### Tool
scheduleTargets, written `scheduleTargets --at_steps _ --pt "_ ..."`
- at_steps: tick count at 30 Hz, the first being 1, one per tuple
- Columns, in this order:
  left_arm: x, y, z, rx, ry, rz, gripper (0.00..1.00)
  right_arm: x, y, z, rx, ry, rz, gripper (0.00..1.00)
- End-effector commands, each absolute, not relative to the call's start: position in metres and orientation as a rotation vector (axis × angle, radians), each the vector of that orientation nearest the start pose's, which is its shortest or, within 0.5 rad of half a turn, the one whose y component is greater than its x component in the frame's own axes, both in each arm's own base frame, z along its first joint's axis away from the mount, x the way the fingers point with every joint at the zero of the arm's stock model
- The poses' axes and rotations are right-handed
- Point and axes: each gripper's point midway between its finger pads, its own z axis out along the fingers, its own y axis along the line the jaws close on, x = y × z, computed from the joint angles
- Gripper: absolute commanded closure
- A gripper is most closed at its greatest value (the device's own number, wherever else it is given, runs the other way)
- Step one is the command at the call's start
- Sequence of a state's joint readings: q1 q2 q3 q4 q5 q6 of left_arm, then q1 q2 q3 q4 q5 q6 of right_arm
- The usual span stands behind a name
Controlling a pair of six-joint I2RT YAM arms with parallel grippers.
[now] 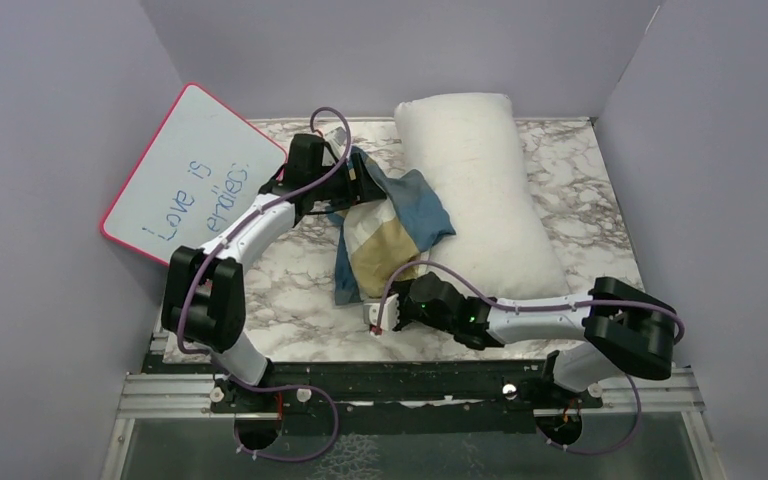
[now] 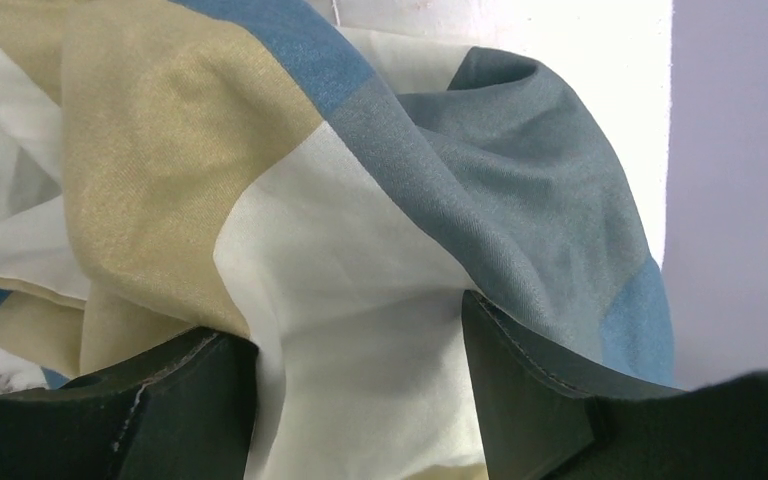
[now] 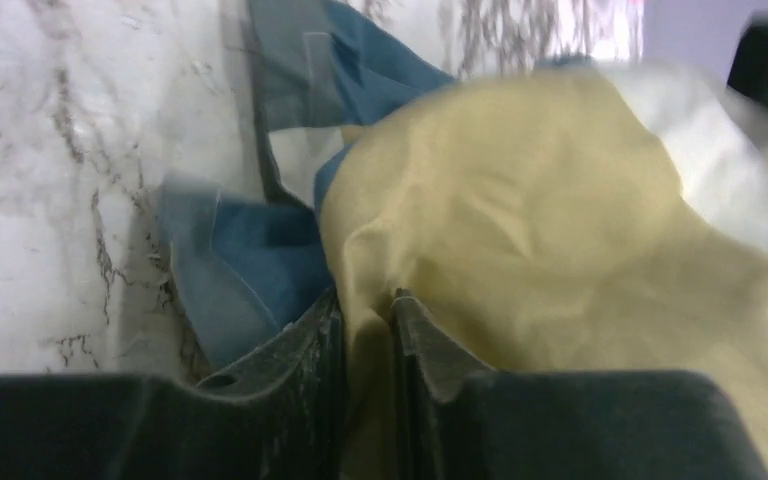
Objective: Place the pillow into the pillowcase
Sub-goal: Pick up the pillowcase from the center of the board.
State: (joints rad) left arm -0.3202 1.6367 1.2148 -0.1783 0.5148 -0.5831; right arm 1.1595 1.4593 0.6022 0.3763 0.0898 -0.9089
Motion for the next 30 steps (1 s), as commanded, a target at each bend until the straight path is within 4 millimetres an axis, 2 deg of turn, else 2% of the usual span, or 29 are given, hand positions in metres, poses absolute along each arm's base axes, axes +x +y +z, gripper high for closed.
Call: scheduleTargets --at_steps 1,2,3,7,9,13,16,20,24,28,30 --pt "0.381 -0.225 0.21 0.009 2.208 -1.009 0.3 0.238 0.359 0.172 -1.385 1.114 -0.013 0.87" --pt "0.385 -0.217 0.215 -0.004 2.201 -0.956 0.3 0.238 0.362 0.185 -1.337 1.165 0.04 0.96" --pt "0.386 -0.209 0.223 -0.013 2.195 -0.91 0.29 0.239 0.364 0.198 -1.277 1.216 0.084 0.99" --pt "0.385 -0.182 0.268 0.035 2.108 -0.737 0.26 0.238 0.374 0.25 -1.066 1.42 0.28 0.99" --pt "0.376 -0.165 0.292 0.046 2.062 -0.64 0.25 0.242 0.373 0.274 -0.958 1.506 0.359 0.99" --pt "0.362 -0.13 0.323 0.022 1.985 -0.446 0.24 0.262 0.354 0.315 -0.752 1.656 0.484 0.99" --pt "0.349 -0.116 0.335 0.002 1.927 -0.398 0.24 0.28 0.331 0.346 -0.575 1.698 0.595 0.99" --pt "0.332 -0.13 0.334 0.089 1.892 -0.499 0.27 0.308 0.293 0.371 -0.371 1.736 0.589 0.99" --pt "0.313 -0.159 0.324 0.301 1.735 -0.645 0.33 0.339 0.252 0.371 -0.236 1.787 0.481 0.99" --pt "0.302 -0.162 0.297 0.489 1.559 -0.543 0.34 0.348 0.238 0.369 -0.199 1.79 0.512 0.99" --pt "0.298 -0.163 0.288 0.59 1.507 -0.481 0.3 0.348 0.237 0.37 -0.201 1.782 0.539 0.99"
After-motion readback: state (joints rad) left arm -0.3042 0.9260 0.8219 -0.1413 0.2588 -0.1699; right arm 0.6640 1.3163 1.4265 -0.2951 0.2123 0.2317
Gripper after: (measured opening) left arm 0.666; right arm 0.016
